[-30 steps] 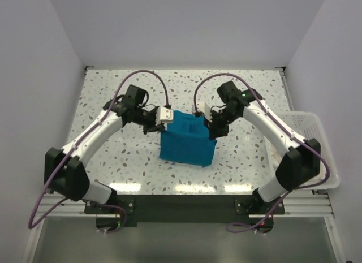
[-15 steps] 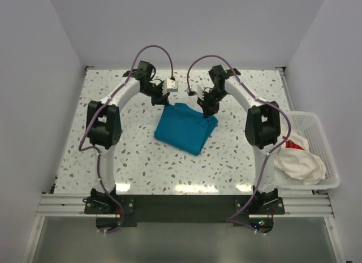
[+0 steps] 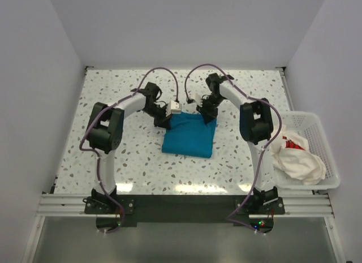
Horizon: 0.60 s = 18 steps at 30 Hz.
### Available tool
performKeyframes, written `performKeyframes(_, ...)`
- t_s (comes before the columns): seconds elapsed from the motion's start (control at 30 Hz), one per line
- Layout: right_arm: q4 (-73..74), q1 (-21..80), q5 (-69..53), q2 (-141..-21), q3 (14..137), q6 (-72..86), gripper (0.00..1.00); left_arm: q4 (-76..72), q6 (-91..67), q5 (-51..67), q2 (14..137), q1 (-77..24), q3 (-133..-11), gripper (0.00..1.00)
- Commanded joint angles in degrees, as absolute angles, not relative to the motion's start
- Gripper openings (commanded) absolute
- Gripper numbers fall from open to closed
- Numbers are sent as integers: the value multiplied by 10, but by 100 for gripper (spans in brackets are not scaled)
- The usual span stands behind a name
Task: Fold and stack the t-shirts
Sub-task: Fold the tshirt
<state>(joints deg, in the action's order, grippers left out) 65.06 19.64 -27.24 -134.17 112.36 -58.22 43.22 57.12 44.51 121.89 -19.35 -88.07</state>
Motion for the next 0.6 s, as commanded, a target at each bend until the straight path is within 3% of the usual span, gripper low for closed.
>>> performKeyframes(0.0,630,216,-263,-1312,1083,-616,0,420,541,456,1127,-207,-789,0)
performKeyframes(0.3,652,205,-305,-1158,979,-624,0,427,487,485,1021,-212,-774,0)
performKeyframes(0.57,685,188,-294,-1186,1007,-671,0,418,467,487,1109,-215,-872,0)
